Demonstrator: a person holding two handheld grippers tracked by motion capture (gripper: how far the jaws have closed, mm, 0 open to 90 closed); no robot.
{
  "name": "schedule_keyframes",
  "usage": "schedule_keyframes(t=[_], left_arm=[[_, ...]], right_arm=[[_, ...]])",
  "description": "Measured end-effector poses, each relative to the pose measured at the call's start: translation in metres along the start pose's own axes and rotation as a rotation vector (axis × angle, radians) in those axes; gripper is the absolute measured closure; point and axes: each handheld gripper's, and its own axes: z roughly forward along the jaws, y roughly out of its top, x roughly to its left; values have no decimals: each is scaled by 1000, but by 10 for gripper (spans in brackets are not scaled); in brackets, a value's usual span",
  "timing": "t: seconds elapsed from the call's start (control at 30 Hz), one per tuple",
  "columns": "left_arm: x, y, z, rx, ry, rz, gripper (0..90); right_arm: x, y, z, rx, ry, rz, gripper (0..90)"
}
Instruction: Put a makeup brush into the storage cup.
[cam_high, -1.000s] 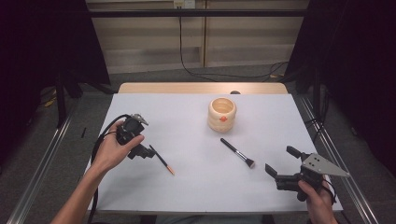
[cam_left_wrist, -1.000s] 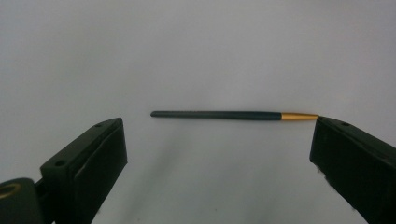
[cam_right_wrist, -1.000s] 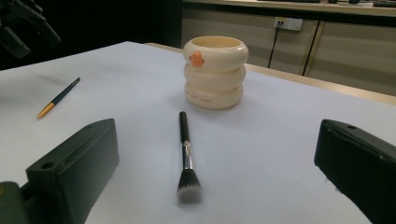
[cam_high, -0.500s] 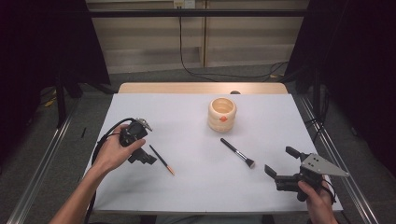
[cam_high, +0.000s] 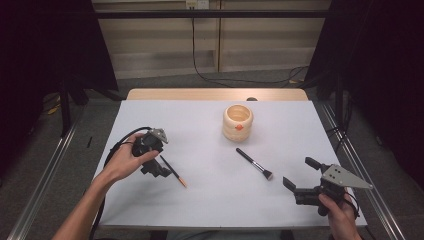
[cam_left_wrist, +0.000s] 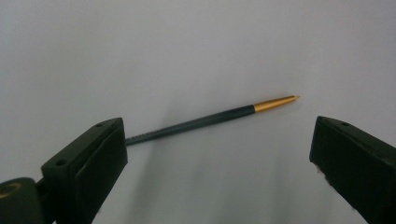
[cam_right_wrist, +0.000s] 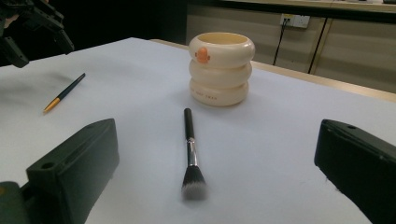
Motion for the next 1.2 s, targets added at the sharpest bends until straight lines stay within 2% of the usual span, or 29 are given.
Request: schedule_keyframes(t=[0.03,0.07,0.13,0.17,0.27,0.37,0.47,0.5,0.57,0.6,0.63,0.7,0.8,0.93,0.97,1.03,1.13,1.2], left_arm=[[0,0,0,-5,2,37,39],[0,0,0,-5,2,37,39],[-2,1,2,-2,-5,77,42],[-2,1,2,-2,-5,77,46],[-4,3,4,2,-19,136,45],[-6,7,6,24,-21,178,61],[-11,14,10,22,-40,229,62],[-12,15,11,26,-60,241,62],[-14,18,14,38,-66,260,62],[-13,19,16,57,-70,266,64],[-13,19,17,67,-75,256,69],[-11,20,19,90,-63,263,75],[-11,21,21,107,-74,272,74],[-14,22,24,141,-69,267,75],[-15,22,25,149,-71,282,75],[-18,23,26,155,-79,285,74],[-21,23,29,174,-108,312,75],[-20,23,31,188,-103,314,149]], right_arm=[[0,0,0,2,-2,-1,0],[0,0,0,2,-2,-1,0],[0,0,0,3,2,1,0],[0,0,1,3,4,1,0],[1,0,1,5,3,0,0],[0,0,1,4,4,0,0],[0,0,1,5,5,0,0],[0,0,1,4,5,0,0],[1,0,1,1,15,-4,0],[1,0,1,1,16,-8,0],[1,0,1,1,20,-7,0],[1,0,1,3,21,-9,0],[1,0,1,3,19,-6,0],[1,0,1,2,18,-5,0],[1,0,1,3,18,-4,0],[1,0,1,3,15,-6,0],[0,0,1,3,13,-5,0],[0,0,1,3,14,-4,0]])
